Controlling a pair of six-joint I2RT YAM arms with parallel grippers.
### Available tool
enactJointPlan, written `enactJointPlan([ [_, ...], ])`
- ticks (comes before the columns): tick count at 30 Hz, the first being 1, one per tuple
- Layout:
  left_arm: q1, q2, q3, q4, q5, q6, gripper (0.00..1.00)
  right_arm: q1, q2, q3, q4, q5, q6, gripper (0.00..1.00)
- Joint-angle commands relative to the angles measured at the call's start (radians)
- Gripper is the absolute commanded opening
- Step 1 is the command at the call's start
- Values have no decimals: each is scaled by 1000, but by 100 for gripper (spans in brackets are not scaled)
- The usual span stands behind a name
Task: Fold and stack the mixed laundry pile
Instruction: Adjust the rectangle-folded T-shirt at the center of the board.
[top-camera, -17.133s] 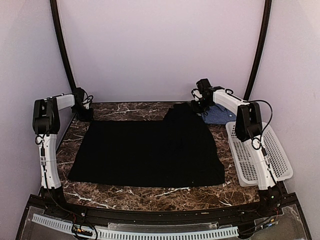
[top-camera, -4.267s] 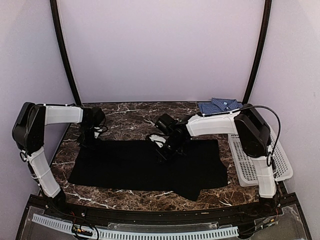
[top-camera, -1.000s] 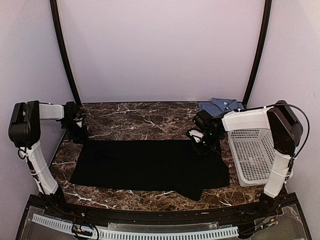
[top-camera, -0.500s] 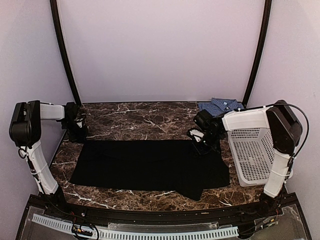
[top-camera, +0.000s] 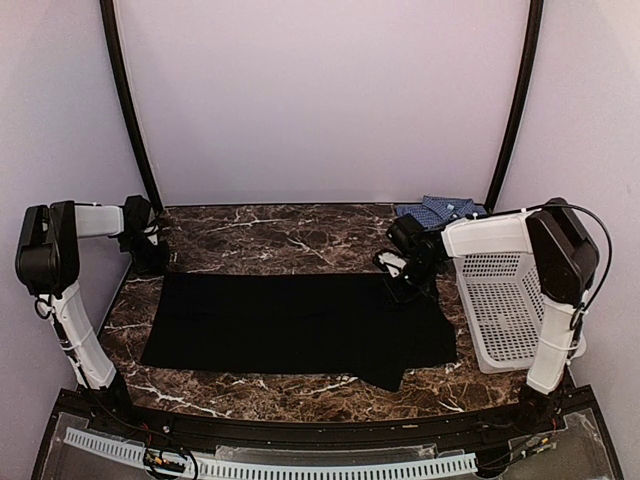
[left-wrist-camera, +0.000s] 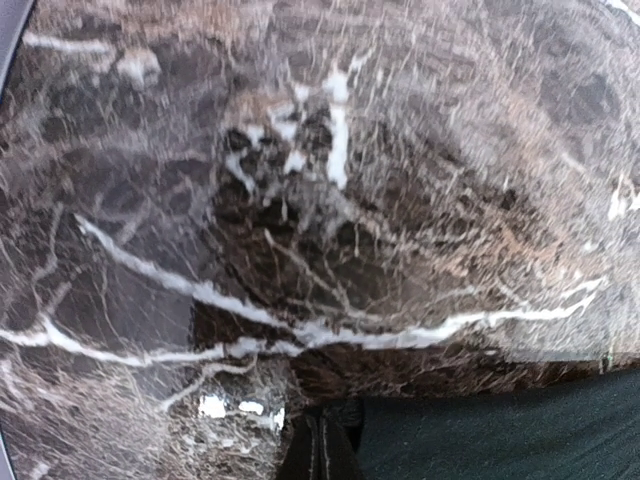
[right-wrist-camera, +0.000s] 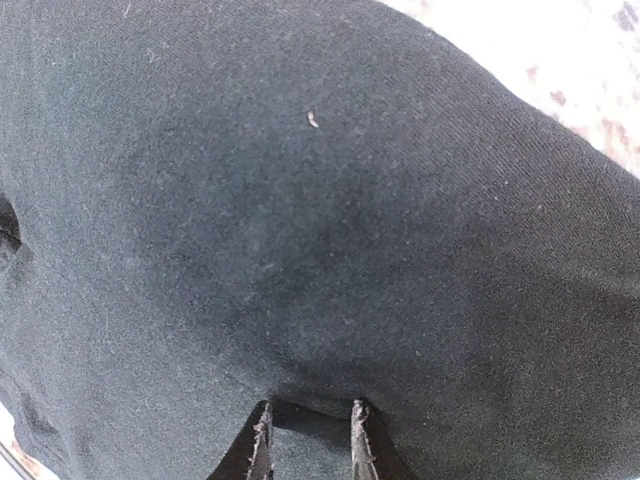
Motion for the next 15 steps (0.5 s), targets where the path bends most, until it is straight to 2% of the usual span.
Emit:
enactJointPlan([
  [1, 14, 3, 61, 37, -51, -11, 0, -20, 88, 59, -15, 68, -8, 25],
  [6, 29, 76, 122, 34, -56, -6, 0, -21, 128, 171, -51, 46, -11, 25],
  [7, 30, 90, 144, 19, -52, -1, 3, -21, 115, 181, -58, 36, -13, 27],
  [9, 30, 73, 159, 7, -30, 3, 15, -21, 68, 183, -69, 17, -15, 30],
  [10, 27, 56, 156, 17, -20, 3, 24, -23, 35, 177, -73, 3, -17, 32],
  [13, 6, -105, 90, 76, -20, 15, 42, -30, -70, 151, -85, -44, -19, 37],
  [15, -34, -215, 52, 113, -4, 46, 53, -40, -139, 129, -90, -76, -13, 44],
])
